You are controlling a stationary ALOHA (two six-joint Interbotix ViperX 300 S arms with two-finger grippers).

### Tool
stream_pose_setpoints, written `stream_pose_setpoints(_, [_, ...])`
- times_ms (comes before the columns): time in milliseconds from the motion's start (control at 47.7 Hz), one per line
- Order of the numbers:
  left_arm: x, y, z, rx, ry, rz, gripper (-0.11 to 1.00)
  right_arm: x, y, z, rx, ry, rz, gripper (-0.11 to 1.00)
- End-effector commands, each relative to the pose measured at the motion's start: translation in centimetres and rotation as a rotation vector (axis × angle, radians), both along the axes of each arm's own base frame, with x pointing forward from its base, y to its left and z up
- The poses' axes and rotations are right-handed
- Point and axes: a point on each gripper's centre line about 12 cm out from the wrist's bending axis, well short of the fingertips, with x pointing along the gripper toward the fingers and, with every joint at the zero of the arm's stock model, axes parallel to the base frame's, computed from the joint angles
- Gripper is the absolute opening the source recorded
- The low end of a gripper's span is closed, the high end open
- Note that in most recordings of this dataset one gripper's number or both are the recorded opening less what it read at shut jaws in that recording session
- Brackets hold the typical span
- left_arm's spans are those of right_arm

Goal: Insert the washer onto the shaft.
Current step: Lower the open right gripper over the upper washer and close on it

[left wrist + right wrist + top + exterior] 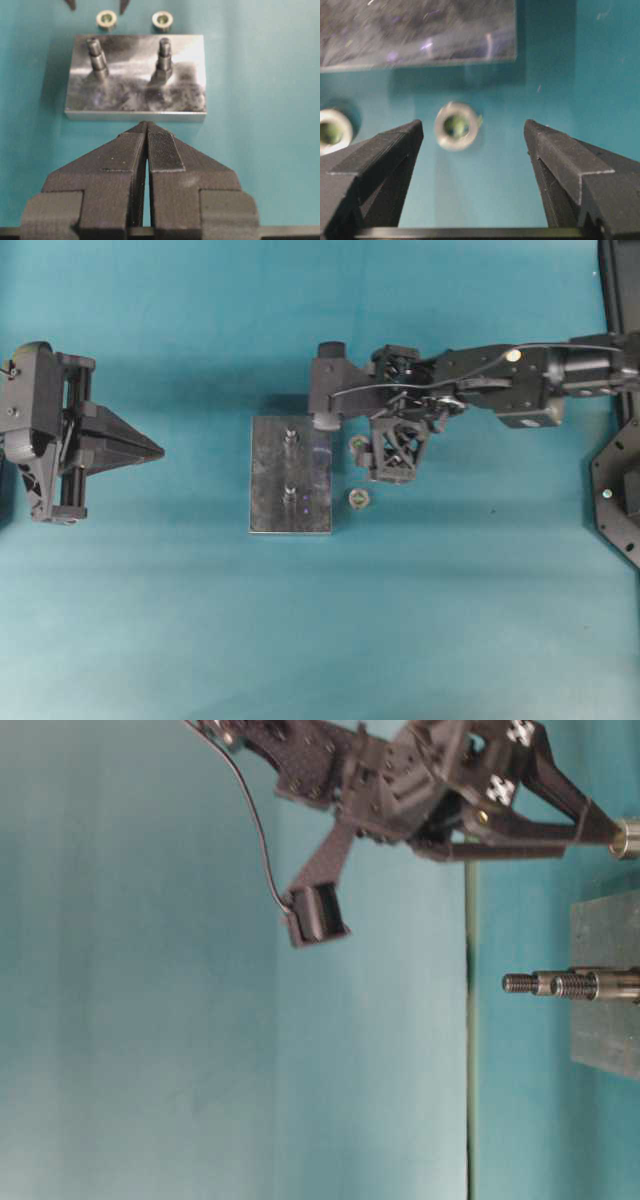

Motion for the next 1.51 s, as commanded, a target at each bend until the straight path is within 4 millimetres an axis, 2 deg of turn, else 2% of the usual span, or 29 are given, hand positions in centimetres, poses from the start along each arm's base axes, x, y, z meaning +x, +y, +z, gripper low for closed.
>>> stream_pose_setpoints(0, [0.3, 0.0, 0.9, 0.001, -0.028, 0.002, 0.00, 0.8, -0.2, 1.0, -0.014, -0.033, 0.012, 0.86])
stream_pose_setpoints(335, [0.0, 0.1, 0.6, -0.001, -0.025, 0.004, 0.00, 0.5, 0.1, 0.1, -0.005, 0.007, 0.018, 0.84])
stream_pose_setpoints(566, [-0.1, 0.0, 0.4, -0.002, -0.026, 0.003, 0.00, 0.7, 0.3, -0.5, -0.002, 0.022, 0.024, 0.70])
stream_pose_setpoints(880, [-0.6, 0.0, 0.2, -0.003, -0.046, 0.003, 0.00, 0.7, 1.2, -1.3, 0.005, 0.054, 0.042, 0.66])
stream_pose_setpoints(964, [-0.6, 0.0, 0.1, -0.002, -0.046, 0.003, 0.00, 0.6, 1.2, -1.4, 0.007, 0.063, 0.043, 0.58])
stream_pose_setpoints(1027, [-0.6, 0.0, 0.1, -0.004, -0.046, 0.004, 0.00, 0.5, 1.3, -1.3, 0.009, 0.075, 0.043, 0.45])
stream_pose_setpoints(1111, [-0.7, 0.0, 0.0, -0.007, -0.045, 0.006, 0.00, 0.5, 1.3, -1.2, 0.011, 0.087, 0.043, 0.32])
stream_pose_setpoints(1258, [-0.7, 0.0, 0.0, -0.008, -0.045, 0.006, 0.00, 0.7, 1.2, -0.6, 0.010, 0.084, 0.044, 0.32])
stream_pose_setpoints(1488, [-0.6, 0.0, 0.1, -0.010, -0.048, 0.007, 0.00, 2.1, 0.6, 2.4, -0.002, 0.053, 0.038, 0.32])
